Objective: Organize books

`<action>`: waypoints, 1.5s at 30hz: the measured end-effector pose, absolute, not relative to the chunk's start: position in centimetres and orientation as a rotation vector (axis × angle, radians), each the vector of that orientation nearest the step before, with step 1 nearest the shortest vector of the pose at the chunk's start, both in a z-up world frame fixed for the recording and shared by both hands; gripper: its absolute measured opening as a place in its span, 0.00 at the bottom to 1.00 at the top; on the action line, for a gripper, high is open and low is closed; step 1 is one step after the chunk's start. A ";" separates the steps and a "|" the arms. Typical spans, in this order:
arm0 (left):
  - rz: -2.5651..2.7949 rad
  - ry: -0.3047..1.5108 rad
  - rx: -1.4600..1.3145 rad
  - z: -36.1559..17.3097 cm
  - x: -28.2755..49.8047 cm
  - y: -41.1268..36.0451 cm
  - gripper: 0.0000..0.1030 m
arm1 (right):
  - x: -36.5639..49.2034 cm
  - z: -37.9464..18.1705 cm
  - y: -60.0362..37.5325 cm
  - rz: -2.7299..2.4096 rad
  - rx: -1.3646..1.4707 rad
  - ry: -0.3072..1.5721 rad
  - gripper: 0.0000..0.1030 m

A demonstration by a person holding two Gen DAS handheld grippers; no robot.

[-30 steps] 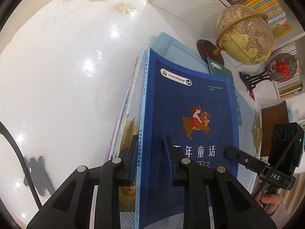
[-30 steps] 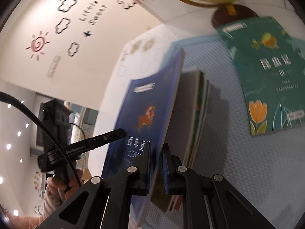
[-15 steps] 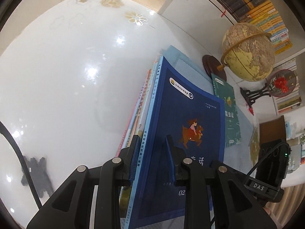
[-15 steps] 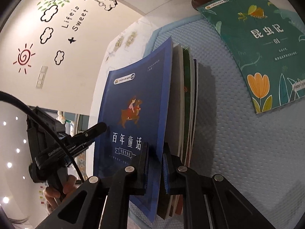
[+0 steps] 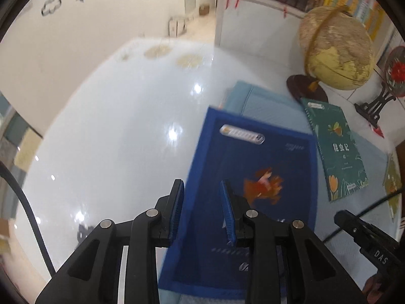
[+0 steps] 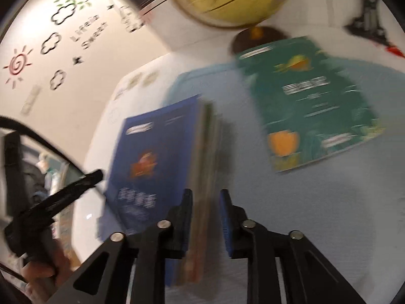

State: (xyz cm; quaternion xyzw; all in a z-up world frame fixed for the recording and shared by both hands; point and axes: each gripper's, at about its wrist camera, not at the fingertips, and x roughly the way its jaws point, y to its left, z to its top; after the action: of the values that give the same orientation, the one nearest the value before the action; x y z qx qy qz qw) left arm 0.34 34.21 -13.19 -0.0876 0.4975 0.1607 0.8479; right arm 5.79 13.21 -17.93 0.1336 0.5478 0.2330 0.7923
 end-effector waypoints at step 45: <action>0.101 1.091 -0.345 -18.6 8.7 17.5 0.27 | 15.6 -19.9 -4.8 0.472 0.016 0.883 0.49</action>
State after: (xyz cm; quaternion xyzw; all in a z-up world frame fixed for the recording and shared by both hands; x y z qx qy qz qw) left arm 8.67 17.53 -18.56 -0.1632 0.5159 0.0476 0.8396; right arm 15.56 -4.81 -19.89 0.0078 0.4235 0.2261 0.8772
